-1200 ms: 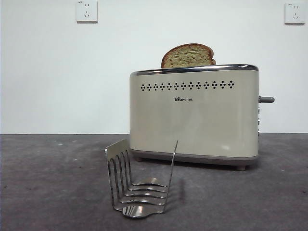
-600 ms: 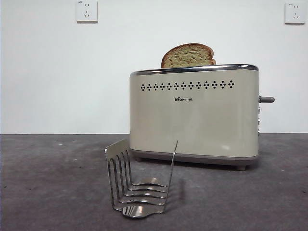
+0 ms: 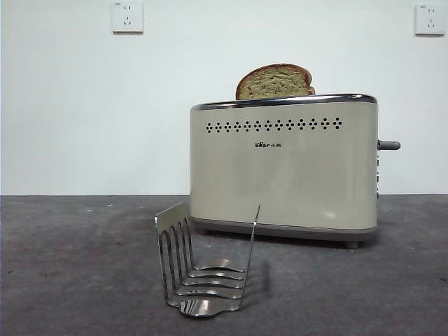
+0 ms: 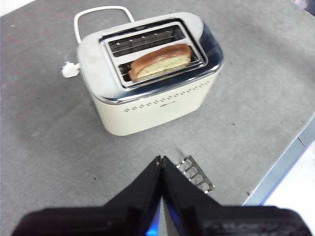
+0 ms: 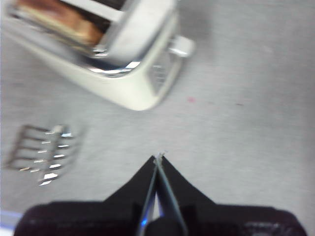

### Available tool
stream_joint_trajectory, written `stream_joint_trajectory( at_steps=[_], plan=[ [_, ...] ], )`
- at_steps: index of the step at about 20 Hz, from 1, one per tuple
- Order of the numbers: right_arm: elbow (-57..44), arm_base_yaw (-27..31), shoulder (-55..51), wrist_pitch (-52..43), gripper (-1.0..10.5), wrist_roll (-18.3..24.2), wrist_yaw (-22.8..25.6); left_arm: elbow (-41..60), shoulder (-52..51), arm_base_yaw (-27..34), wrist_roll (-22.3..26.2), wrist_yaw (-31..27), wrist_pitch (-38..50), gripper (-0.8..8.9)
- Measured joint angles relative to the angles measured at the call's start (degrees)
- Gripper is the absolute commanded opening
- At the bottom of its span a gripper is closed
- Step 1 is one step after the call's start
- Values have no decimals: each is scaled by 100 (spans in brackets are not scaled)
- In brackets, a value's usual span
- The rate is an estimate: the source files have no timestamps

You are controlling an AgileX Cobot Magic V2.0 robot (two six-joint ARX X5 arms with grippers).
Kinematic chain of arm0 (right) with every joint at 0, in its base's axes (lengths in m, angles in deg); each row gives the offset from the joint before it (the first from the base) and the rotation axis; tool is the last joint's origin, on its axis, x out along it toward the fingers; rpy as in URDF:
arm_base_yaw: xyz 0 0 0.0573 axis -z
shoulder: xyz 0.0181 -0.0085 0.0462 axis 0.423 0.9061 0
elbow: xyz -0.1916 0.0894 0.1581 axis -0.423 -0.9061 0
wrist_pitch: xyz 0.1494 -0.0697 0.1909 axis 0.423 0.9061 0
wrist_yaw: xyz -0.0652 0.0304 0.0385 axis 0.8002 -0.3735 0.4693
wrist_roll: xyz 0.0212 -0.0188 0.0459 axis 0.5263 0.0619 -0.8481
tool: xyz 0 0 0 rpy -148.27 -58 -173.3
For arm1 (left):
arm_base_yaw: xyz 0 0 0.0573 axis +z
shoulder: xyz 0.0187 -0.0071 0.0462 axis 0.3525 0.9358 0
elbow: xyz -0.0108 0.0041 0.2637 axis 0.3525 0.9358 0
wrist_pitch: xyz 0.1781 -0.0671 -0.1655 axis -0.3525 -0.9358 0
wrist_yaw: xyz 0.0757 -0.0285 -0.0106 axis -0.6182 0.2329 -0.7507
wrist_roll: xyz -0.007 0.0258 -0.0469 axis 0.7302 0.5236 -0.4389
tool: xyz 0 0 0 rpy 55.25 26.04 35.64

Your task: Pick up a slice of bread from the rack,put the bread on the toaster,press the button

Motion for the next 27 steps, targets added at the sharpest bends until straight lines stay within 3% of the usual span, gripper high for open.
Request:
stream_joint_trajectory(
  at_steps=[4,6,13,17,21,27],
  plan=[
    [0,0,339,0,0,2,442,240,-122,282,374,22,50,-4],
    [0,0,496,0,0,2,544,833,-411,584,767,11,664,-4],
    [0,0,909,-4,0,0,586,5606,-2966,1965,951,334,5707,-3],
    [0,0,951,-7,0,0,586,8264,-4640,2962,680,328,7549,-3],
    [0,0,951,-4,0,0,588,10008,-6247,3526,450,330,8105,-4],
    [0,0,951,-4,0,0,588,11033,-7370,3670,411,310,8209,-4]
  ],
)
